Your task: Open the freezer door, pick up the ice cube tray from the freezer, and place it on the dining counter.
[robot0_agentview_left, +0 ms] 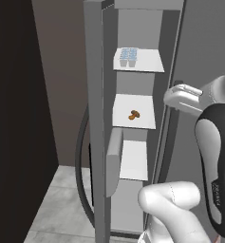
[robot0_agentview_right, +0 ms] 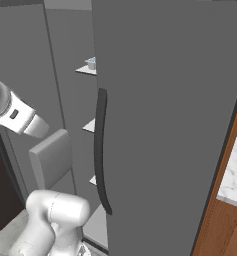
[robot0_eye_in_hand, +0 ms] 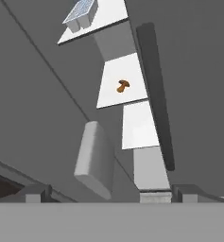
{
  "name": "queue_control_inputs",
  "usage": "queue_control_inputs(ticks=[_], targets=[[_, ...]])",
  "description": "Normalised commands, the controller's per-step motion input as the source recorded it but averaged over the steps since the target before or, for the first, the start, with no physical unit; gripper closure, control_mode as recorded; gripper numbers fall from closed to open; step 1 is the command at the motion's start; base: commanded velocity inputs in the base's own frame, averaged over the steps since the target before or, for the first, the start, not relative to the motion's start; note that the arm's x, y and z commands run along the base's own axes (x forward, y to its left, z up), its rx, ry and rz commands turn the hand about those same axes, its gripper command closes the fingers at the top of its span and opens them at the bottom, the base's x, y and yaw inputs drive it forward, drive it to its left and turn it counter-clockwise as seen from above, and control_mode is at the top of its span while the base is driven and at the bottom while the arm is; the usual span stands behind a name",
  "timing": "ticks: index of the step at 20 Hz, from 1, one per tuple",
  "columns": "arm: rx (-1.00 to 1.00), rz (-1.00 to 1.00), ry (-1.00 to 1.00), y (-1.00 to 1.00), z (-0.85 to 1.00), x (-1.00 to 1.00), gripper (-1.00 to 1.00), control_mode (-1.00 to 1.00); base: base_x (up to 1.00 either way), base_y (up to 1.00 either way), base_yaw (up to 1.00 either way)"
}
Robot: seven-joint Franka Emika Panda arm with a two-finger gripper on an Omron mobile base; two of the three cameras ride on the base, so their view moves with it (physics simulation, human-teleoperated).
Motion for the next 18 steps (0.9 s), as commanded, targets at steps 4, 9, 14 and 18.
queue_control_inputs(ticks=[4, 9, 14, 18], targets=[[0.37, -0.28, -0.15, 0.0, 0.0, 0.03, -1.0, -1.0, 0.0, 0.0, 0.0], [0.26, -0.41, -0.18, 0.0, 0.0, 0.0, -1.0, -1.0, 0.0, 0.0, 0.0], [0.24, -0.4, -0.11, 0.0, 0.06, 0.13, -1.0, -1.0, 0.0, 0.0, 0.0], [0.25, -0.31, -0.03, 0.0, 0.19, 0.39, -1.0, -1.0, 0.0, 0.0, 0.0]])
